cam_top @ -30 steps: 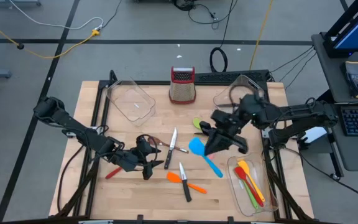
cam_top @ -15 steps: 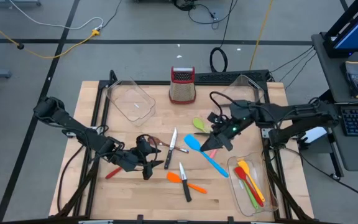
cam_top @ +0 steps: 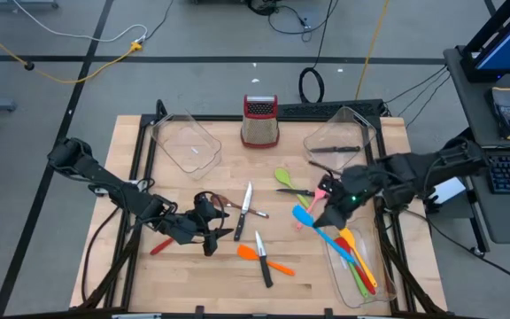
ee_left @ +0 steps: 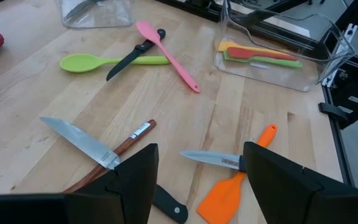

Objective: Pick & Place Kitchen Items
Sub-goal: Put the blue spatula into the bottom transparent bin

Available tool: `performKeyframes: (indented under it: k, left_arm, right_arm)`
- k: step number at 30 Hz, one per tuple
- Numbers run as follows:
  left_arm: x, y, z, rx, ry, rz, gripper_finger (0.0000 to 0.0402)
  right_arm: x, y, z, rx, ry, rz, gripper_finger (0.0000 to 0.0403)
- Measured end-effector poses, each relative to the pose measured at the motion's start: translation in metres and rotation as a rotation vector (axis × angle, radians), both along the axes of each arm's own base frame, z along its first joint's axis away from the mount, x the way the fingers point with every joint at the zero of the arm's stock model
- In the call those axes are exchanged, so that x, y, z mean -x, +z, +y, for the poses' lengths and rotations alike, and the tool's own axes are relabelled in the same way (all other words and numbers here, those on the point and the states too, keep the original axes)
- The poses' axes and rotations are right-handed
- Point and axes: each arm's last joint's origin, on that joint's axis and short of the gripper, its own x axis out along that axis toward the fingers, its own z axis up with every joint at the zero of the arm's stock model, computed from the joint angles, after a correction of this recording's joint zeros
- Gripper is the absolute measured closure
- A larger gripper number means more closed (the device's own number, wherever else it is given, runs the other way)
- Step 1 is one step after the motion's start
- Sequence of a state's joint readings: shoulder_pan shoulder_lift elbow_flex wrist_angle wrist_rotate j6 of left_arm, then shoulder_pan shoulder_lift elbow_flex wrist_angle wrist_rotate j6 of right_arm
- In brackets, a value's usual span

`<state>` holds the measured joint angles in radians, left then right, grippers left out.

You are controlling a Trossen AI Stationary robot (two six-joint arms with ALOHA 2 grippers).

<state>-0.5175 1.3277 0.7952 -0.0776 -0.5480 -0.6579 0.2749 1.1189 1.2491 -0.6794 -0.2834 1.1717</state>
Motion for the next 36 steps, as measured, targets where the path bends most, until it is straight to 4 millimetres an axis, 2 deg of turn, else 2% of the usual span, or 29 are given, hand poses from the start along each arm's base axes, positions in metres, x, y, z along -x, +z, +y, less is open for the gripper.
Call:
performKeyframes:
  k: [10, 21, 29, 36]
  left_arm:
    - [0.0, 0.0, 0.0, 0.005, 0.003, -0.002, 0.016]
    - [0.0, 0.0, 0.0, 0.005, 0.003, -0.002, 0.016]
    - [0.0, 0.0, 0.0, 0.005, 0.003, -0.002, 0.016]
    - [0.0, 0.0, 0.0, -0.002, 0.001, -0.001, 0.016]
  right_arm:
    - [0.03, -0.017, 0.026, -0.054, 0.004, 0.359, 0.0403]
    - [0.06, -0.028, 0.039, 0.005, -0.057, 0.629, 0.0403]
    - [0.074, -0.036, 0.049, 0.119, -0.197, 0.714, 0.0403]
    - [0.071, -0.051, 0.069, 0.238, -0.285, 0.729, 0.0403]
